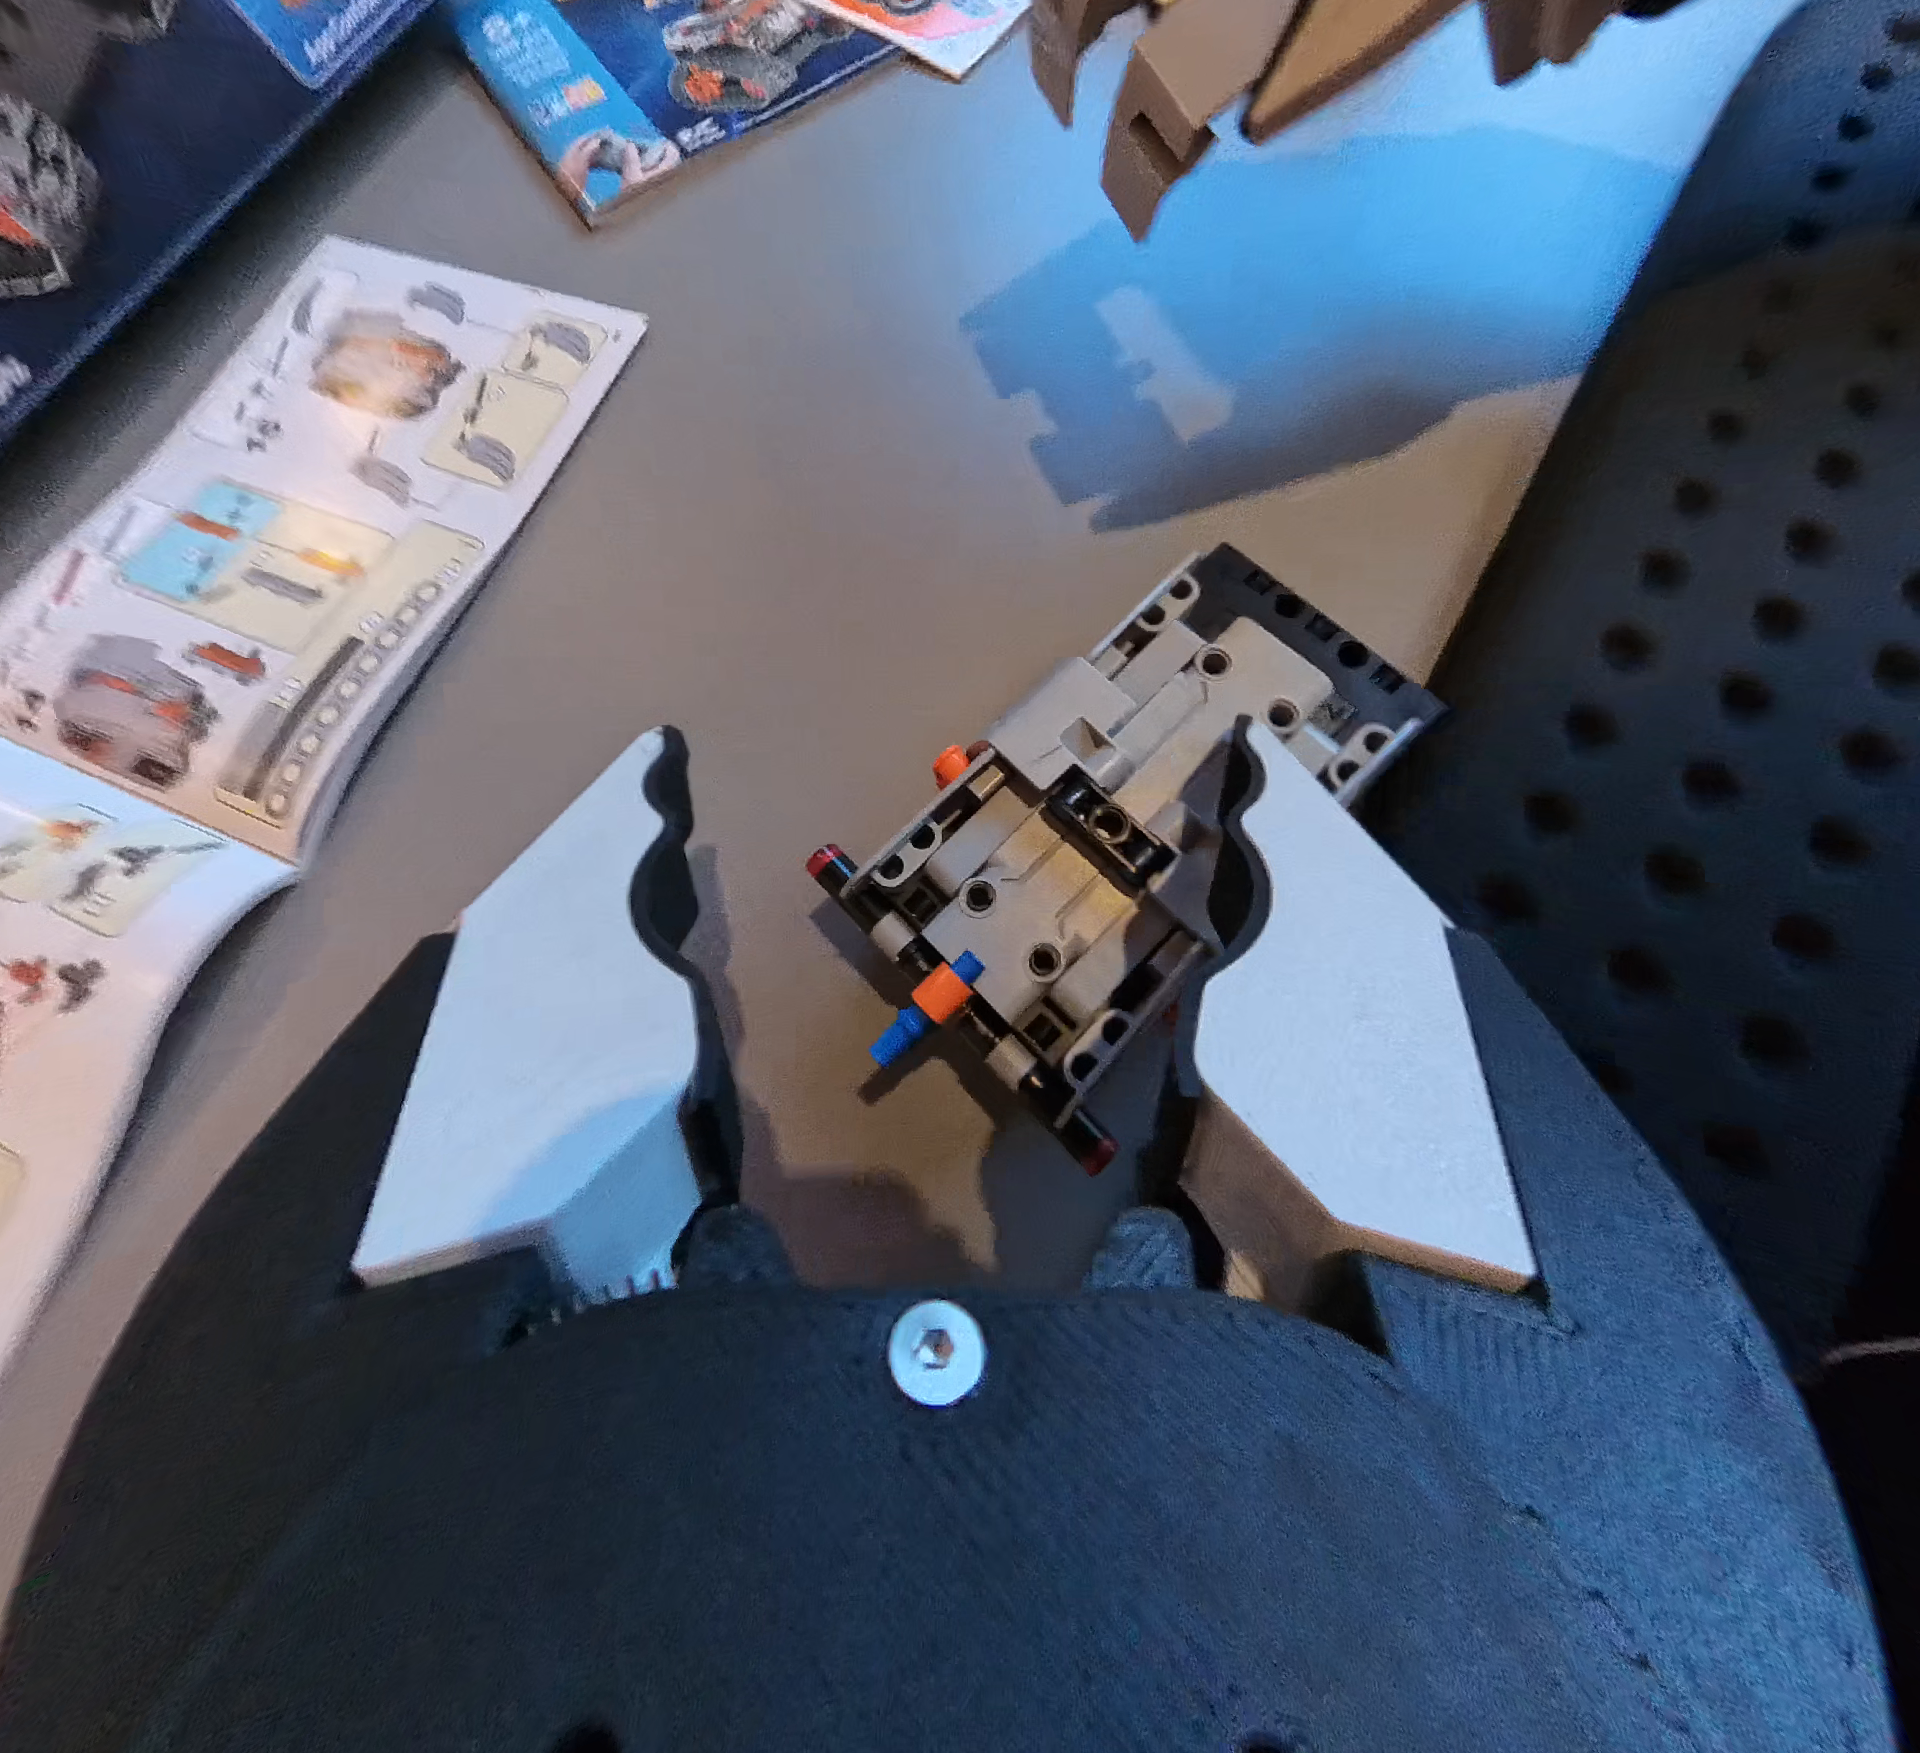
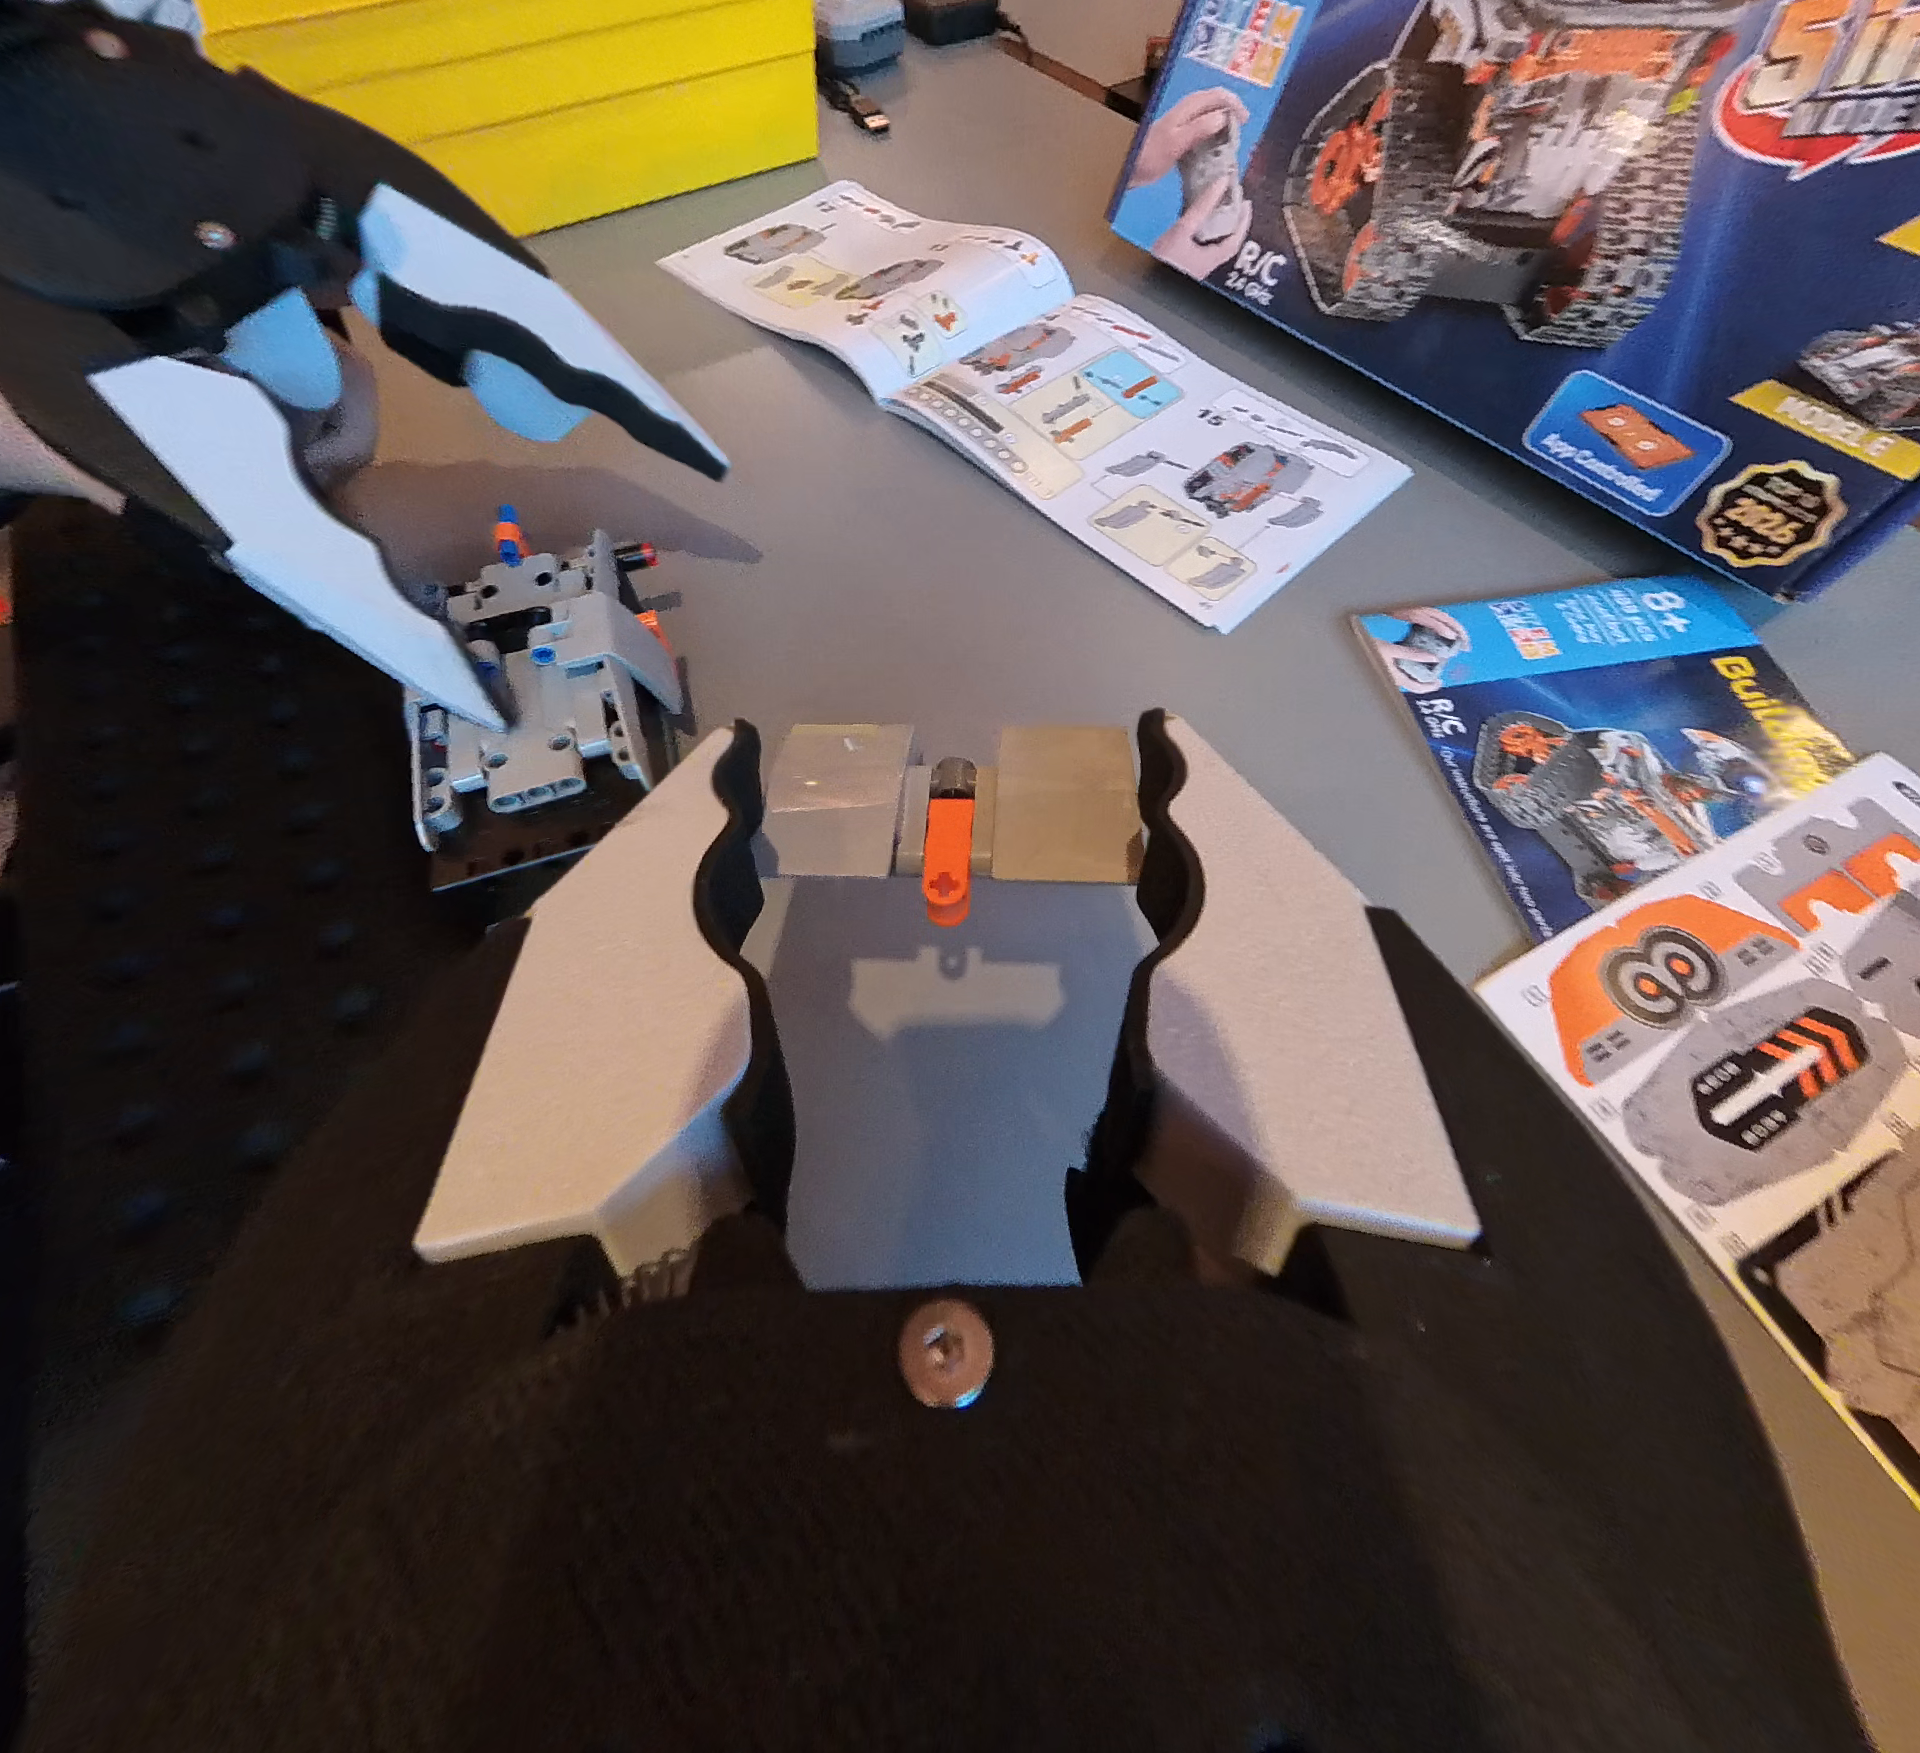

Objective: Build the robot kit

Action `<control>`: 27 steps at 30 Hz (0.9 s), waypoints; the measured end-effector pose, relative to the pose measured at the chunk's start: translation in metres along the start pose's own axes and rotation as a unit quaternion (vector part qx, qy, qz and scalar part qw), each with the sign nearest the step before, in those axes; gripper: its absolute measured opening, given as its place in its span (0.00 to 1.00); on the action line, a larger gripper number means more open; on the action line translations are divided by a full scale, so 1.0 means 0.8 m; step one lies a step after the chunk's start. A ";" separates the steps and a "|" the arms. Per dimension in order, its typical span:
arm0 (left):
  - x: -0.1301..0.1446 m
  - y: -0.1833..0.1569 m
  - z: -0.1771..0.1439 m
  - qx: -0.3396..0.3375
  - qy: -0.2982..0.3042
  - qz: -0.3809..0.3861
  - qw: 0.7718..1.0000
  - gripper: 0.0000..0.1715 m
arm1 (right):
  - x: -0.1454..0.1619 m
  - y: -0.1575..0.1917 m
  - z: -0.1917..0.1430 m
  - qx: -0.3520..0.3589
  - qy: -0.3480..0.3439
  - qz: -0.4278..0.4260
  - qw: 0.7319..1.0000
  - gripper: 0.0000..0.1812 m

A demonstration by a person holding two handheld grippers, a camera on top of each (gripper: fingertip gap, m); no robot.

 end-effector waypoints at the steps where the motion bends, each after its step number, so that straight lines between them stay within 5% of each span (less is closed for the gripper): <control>1: 0.000 -0.001 -0.003 0.002 -0.003 0.017 1.000 0.58 | 0.001 -0.002 -0.002 0.007 -0.006 0.001 1.000 0.40; 9: -0.006 0.001 -0.005 0.073 -0.004 0.081 0.994 0.61 | 0.007 -0.009 -0.011 -0.001 -0.034 0.015 0.999 0.40; 12: -0.005 -0.001 0.003 0.106 -0.001 0.086 0.991 0.46 | 0.007 -0.009 -0.010 -0.002 -0.031 0.012 0.999 0.40; 17: -0.004 0.003 0.004 0.145 0.024 0.063 0.987 0.46 | 0.007 -0.009 -0.007 -0.004 -0.028 0.013 1.000 0.40; 18: -0.004 0.006 0.002 0.154 0.023 0.059 0.986 0.50 | 0.007 -0.009 -0.007 -0.004 -0.025 0.013 1.000 0.37; 19: -0.005 0.007 -0.002 0.170 0.018 0.050 0.984 0.53 | 0.008 -0.008 -0.009 -0.014 -0.022 0.004 1.000 0.12; 20: -0.006 0.009 -0.006 0.189 0.008 0.040 0.981 0.54 | 0.007 -0.007 -0.010 -0.029 -0.032 -0.001 0.999 0.04; 24: 0.004 0.006 -0.001 0.178 0.042 0.064 0.981 0.58 | 0.004 -0.011 -0.016 -0.030 -0.077 0.031 0.996 0.12; 27: 0.014 -0.003 0.010 0.176 0.056 0.073 0.980 0.54 | 0.016 -0.014 -0.007 -0.058 -0.022 0.061 0.996 0.13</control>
Point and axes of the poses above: each gripper's, where its closed fingertips meet, z out along the fingers, x out of its underside, y = z × x across the jaws, the point moved 10 cm from there along -z, back along the fingers, and after that the axes turned 6 degrees about y, right-handed, at the moved point
